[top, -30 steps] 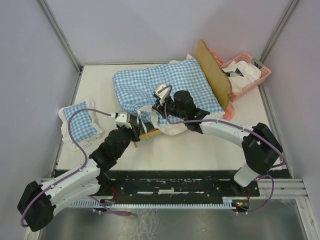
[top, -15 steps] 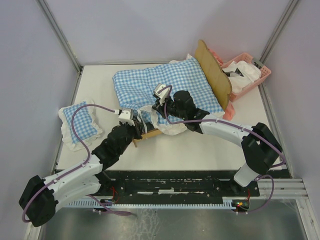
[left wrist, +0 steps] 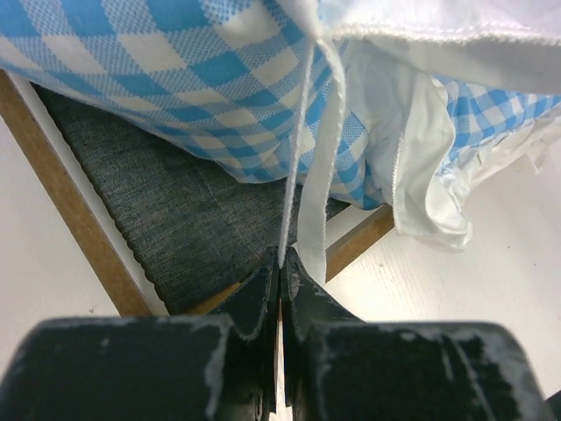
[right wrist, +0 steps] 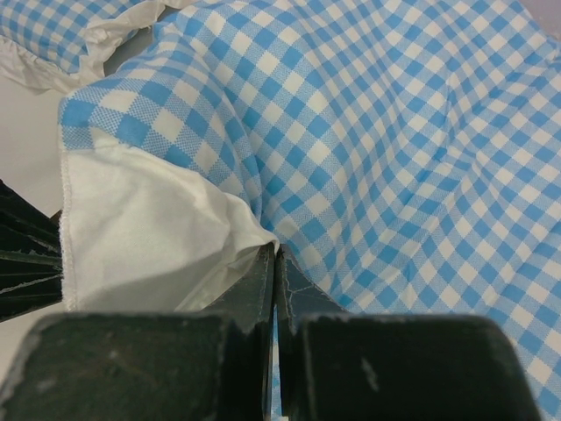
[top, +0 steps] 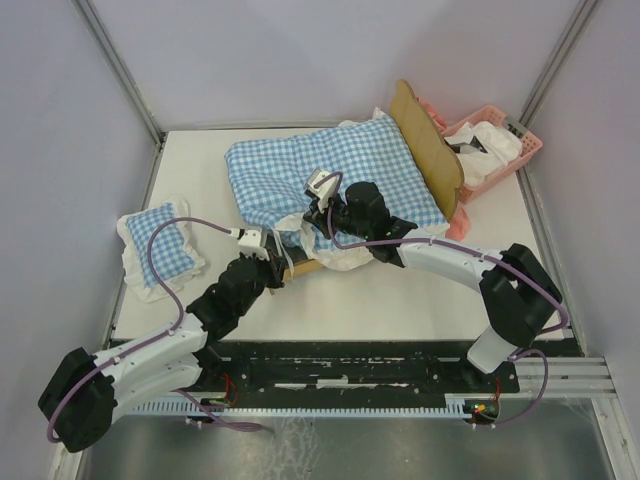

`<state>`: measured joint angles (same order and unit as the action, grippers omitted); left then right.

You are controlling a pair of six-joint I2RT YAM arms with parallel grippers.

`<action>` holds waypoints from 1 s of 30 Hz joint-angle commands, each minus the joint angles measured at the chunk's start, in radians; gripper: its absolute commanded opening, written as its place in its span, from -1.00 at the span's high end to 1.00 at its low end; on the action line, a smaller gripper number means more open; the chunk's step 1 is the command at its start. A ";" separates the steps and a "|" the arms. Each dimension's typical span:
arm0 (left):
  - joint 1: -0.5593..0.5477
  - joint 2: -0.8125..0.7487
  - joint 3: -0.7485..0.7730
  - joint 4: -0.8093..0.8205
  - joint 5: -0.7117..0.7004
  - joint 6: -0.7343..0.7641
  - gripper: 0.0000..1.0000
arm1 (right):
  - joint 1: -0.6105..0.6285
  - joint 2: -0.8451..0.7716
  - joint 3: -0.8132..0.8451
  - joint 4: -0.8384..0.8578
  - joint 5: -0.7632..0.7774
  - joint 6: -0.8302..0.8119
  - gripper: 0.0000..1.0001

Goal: Set up the pet bed
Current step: Cross the ropes on the bed frame.

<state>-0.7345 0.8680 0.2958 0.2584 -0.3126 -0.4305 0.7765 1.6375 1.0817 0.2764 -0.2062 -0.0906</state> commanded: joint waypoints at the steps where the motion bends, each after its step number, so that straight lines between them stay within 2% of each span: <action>1: 0.004 -0.025 0.011 -0.005 0.016 -0.063 0.90 | -0.008 0.001 -0.009 0.032 -0.020 0.015 0.95; 6: 0.004 -0.108 0.062 -0.204 -0.041 -0.124 0.45 | 0.003 0.012 0.004 -0.014 -0.075 -0.003 0.95; 9: 0.004 -0.157 0.064 -0.300 -0.088 -0.192 0.32 | 0.008 0.015 0.015 -0.038 -0.078 -0.007 0.95; 19: 0.005 -0.277 0.083 -0.432 -0.187 -0.239 0.26 | 0.026 0.029 0.043 -0.109 -0.050 -0.036 0.93; 22: 0.004 -0.291 0.085 -0.465 -0.243 -0.247 0.25 | 0.027 0.028 0.048 -0.130 0.004 -0.054 0.95; 25: 0.005 -0.293 0.069 -0.460 -0.293 -0.246 0.24 | 0.027 0.030 0.049 -0.140 0.056 -0.071 0.95; 30: 0.004 -0.263 0.045 -0.416 -0.312 -0.251 0.16 | 0.027 0.035 0.067 -0.154 0.050 -0.075 0.95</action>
<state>-0.7345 0.5892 0.3431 -0.1932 -0.5537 -0.6437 0.8040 1.6691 1.0981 0.1390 -0.1978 -0.1421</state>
